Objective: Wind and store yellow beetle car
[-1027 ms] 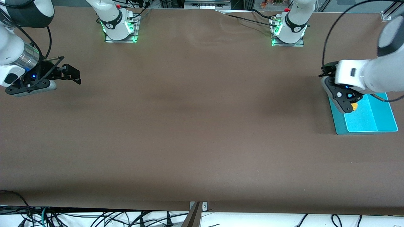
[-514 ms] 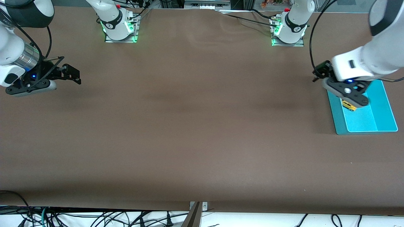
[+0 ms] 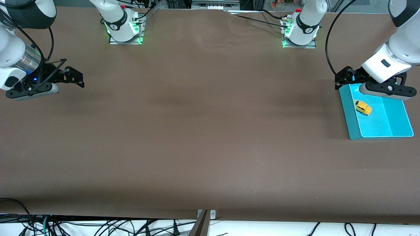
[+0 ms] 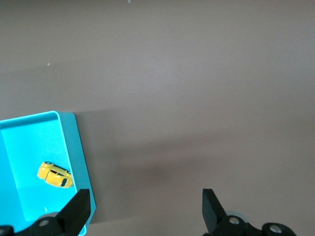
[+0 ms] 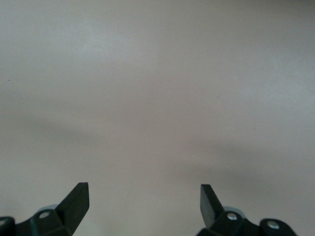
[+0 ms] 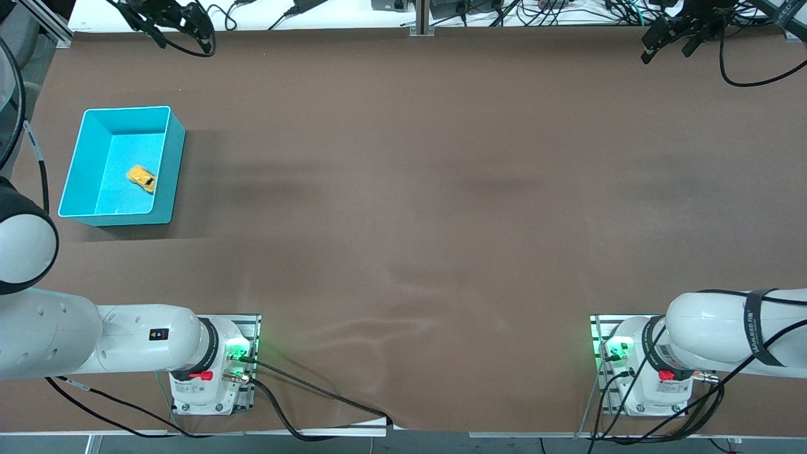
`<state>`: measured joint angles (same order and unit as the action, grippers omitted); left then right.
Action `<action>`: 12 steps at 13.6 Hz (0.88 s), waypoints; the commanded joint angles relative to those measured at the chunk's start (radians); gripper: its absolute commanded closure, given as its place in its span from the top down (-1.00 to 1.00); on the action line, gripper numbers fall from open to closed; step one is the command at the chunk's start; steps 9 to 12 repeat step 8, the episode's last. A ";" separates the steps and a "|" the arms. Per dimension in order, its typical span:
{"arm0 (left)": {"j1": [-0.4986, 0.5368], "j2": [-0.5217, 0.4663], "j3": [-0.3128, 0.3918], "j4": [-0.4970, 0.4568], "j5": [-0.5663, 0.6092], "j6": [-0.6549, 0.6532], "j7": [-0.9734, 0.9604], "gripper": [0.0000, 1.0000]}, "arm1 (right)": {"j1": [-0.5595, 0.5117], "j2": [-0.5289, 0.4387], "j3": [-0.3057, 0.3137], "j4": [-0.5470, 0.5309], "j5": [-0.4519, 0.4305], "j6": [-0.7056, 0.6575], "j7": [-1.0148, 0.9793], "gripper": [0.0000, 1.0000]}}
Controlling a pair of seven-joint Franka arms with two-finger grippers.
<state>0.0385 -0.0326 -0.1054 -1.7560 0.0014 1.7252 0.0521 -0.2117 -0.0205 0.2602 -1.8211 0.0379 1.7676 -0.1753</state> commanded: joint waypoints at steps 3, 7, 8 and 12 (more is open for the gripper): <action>-0.087 -0.023 0.093 -0.013 -0.018 0.022 -0.025 1.00 | 0.008 0.008 -0.006 0.023 -0.012 -0.023 0.004 1.00; -0.082 -0.009 0.093 0.019 -0.032 0.017 -0.020 1.00 | 0.008 0.008 -0.006 0.023 -0.012 -0.025 0.004 1.00; -0.080 0.003 0.095 0.038 -0.040 0.007 -0.020 1.00 | 0.008 0.008 -0.006 0.022 -0.012 -0.025 0.005 1.00; -0.080 0.003 0.095 0.038 -0.040 0.007 -0.020 1.00 | 0.008 0.008 -0.006 0.022 -0.012 -0.025 0.005 1.00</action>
